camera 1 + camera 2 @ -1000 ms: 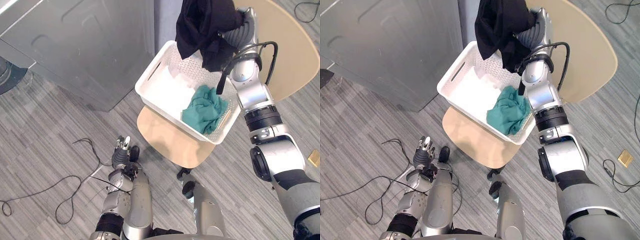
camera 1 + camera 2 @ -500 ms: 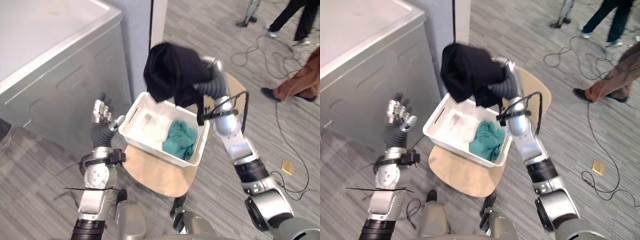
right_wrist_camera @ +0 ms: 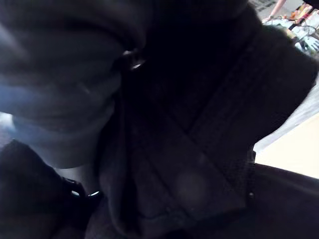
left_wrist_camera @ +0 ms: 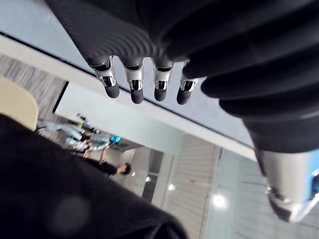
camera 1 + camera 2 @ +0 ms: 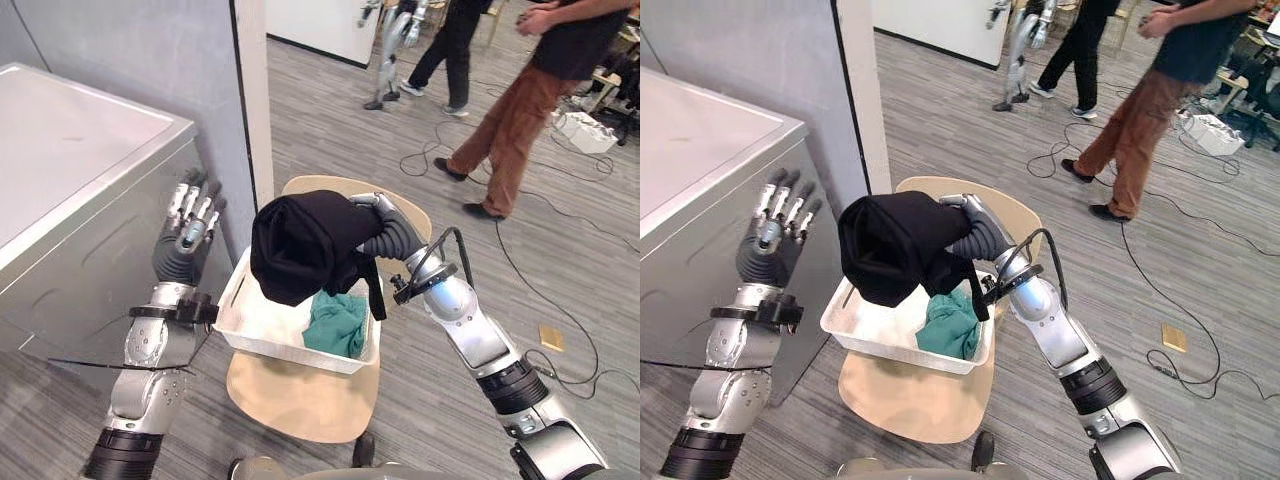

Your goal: Pick up the laundry basket with both hands and put the clothes into the washing machine.

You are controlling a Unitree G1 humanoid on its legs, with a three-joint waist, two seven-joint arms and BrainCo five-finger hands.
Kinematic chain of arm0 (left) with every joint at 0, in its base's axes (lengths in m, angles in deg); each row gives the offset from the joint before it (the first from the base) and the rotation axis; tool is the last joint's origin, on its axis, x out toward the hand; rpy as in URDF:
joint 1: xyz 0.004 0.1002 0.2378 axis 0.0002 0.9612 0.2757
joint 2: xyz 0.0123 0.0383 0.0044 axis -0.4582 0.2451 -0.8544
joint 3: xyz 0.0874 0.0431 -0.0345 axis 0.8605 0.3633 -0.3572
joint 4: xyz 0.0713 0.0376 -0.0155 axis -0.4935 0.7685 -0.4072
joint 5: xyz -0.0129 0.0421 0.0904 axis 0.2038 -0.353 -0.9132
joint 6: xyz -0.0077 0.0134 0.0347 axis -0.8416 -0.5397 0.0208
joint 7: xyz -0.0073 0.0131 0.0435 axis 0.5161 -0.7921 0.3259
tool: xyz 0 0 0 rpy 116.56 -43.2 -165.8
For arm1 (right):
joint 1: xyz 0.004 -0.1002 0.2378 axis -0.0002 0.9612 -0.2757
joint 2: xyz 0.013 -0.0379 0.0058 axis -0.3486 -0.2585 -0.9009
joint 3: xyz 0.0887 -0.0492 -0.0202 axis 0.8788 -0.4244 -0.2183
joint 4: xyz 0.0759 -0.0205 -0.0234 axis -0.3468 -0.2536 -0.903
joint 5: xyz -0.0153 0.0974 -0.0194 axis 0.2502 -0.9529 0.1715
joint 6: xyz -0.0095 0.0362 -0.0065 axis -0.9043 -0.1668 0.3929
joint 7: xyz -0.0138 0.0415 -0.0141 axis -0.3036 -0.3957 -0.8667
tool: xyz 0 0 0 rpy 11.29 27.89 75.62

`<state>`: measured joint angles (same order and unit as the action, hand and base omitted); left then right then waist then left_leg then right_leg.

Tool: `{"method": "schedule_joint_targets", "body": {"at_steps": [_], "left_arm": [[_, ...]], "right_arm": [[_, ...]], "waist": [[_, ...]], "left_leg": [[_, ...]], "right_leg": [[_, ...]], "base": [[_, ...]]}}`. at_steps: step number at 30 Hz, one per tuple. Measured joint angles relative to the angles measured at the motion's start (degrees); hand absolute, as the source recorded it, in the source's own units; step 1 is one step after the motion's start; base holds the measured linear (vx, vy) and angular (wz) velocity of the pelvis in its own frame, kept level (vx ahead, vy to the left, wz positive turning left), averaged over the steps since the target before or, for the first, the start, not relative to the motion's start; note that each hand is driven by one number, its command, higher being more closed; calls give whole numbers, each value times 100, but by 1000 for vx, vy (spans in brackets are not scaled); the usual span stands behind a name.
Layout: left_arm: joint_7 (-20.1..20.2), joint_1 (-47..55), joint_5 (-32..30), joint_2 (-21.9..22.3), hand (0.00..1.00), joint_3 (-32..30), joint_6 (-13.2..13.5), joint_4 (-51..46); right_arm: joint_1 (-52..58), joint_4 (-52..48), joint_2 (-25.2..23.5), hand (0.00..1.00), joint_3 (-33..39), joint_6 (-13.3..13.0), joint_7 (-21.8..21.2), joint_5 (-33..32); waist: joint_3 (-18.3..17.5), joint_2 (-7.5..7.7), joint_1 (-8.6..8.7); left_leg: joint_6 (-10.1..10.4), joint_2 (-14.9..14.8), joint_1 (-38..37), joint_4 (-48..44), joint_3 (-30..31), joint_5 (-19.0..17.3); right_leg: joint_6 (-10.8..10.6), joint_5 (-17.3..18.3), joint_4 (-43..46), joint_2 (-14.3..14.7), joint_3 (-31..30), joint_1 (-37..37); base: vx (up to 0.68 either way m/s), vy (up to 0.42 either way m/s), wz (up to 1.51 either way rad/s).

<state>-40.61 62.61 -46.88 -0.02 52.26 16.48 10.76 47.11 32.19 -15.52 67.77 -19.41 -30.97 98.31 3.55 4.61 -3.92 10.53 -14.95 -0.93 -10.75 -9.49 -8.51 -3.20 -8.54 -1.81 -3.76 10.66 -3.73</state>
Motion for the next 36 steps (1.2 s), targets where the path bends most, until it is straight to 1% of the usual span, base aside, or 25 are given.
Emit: {"method": "schedule_joint_targets", "body": {"at_steps": [1, 3, 5, 7, 9, 12, 13, 16, 18, 22, 25, 29, 30, 31, 34, 35, 36], "left_arm": [[74, 0, -1, -96, 0, 83, -15, 90], [238, -1, -2, -438, 0, 377, -129, 390], [369, 0, 1, -612, 0, 516, -180, 530], [589, -42, 17, -918, 0, 843, -247, 687], [703, -141, 20, -1085, 0, 1010, -257, 702], [1005, -389, 1, -1685, 0, 1587, -256, 715], [1073, -395, -1, -1777, 0, 1674, -255, 715], [1165, -404, -81, -1923, 0, 1892, -251, 717], [1185, -426, -203, -1988, 0, 2034, -238, 718], [1168, -497, -298, -2007, 0, 2207, -216, 719], [1163, -501, -312, -2011, 0, 2219, -210, 718], [1098, -610, -406, -2002, 0, 2273, -204, 719], [1038, -611, -471, -1970, 100, 2264, -199, 719], [906, -611, -619, -1806, 100, 2204, -191, 723], [451, -611, -1145, -894, 100, 1780, -99, 820], [343, -612, -1291, -690, 100, 1659, -70, 874], [67, -616, -1592, -257, 100, 1426, -29, 928]], "right_arm": [[1, -13, 18, 100, -39, -13, -16, -31], [1, -262, 113, 100, -174, -42, -92, -246], [-2, -417, 107, 100, -259, -114, -92, -437], [-10, -446, 101, 100, -497, -249, -98, -677], [-23, -446, 98, 100, -587, -252, -98, -752], [-155, -445, 58, 100, -965, -255, -96, -887], [-232, -445, 35, 100, -1078, -258, -97, -889], [-379, -445, -59, 100, -1257, -261, -95, -895], [-455, -444, -91, 100, -1356, -263, -91, -910], [-468, -444, -102, 100, -1478, -263, -86, -1073], [-525, -432, -121, 100, -1530, -263, -87, -1124], [-654, -386, -154, 100, -1625, -263, -76, -1346], [-688, -362, -172, 100, -1634, -262, -76, -1350], [-719, -323, -224, 100, -1639, -262, -75, -1352], [-718, -321, -387, 100, -1625, -262, -8, -1352], [-718, -307, -431, 100, -1626, -262, 18, -1349], [-716, -191, -560, 100, -1615, -262, 45, -1346]], "waist": [[-12, -10, 12], [-105, -59, 14], [-134, -105, 2], [-251, -217, 7], [-268, -246, 1], [-282, -270, 25], [-282, -269, 59], [-285, -270, 140], [-285, -275, 161], [-285, -281, 166], [-283, -293, 164], [-284, -329, 168], [-284, -329, 172], [-285, -329, 167], [-285, -330, 142], [-286, -332, 145], [-287, -335, 151]], "left_leg": [[-4, 0, -15, 23, -17, -5], [-5, 9, -55, 82, -79, -15], [-5, 8, -85, 80, -130, -14], [-4, 9, -114, 83, -140, -13], [-4, 8, -115, 84, -139, -12], [-5, 9, -86, 91, -158, -13], [-5, 9, -86, 94, -168, -13], [-4, 7, -80, 95, -180, -12], [-4, 5, -80, 102, -204, -12], [-3, 6, -80, 136, -223, -11], [1, 7, -76, 174, -266, -7], [1, 8, -86, 205, -274, -6], [1, 9, -90, 209, -278, -6], [1, 10, -91, 214, -278, -6], [-1, 12, -82, 217, -253, -4], [0, 12, -81, 218, -246, -3], [1, 11, -81, 220, -235, -1]], "right_leg": [[-5, -6, -30, 5, -13, 39], [-17, -44, -115, 11, -75, 53], [-16, -72, -156, 24, -121, 49], [-19, -85, -173, 29, -123, 50], [-18, -87, -174, 29, -121, 51], [-19, -93, -178, 28, -137, 52], [-17, -107, -199, 29, -147, 53], [-2, -140, -251, 40, -159, 53], [2, -144, -255, 45, -178, 37], [4, -152, -288, 51, -187, 32], [7, -200, -374, 63, -218, 25], [7, -200, -376, 66, -214, 25], [7, -200, -376, 66, -215, 24], [7, -200, -376, 65, -215, 25], [7, -200, -377, 63, -186, 31], [7, -200, -376, 62, -178, 34], [7, -200, -376, 61, -166, 39]], "base": [[-41, 4, -11], [-17, 5, -13], [18, 1, -12], [46, 3, -4], [20, 3, 0], [-28, 3, -2], [-36, 3, -5], [-4, 0, -1], [-4, -5, -4], [0, -1, -1], [16, -8, -5], [0, 0, 0], [0, 0, 0], [0, 0, 0], [-13, -2, 3], [-27, -5, 4], [0, 0, 0]]}}
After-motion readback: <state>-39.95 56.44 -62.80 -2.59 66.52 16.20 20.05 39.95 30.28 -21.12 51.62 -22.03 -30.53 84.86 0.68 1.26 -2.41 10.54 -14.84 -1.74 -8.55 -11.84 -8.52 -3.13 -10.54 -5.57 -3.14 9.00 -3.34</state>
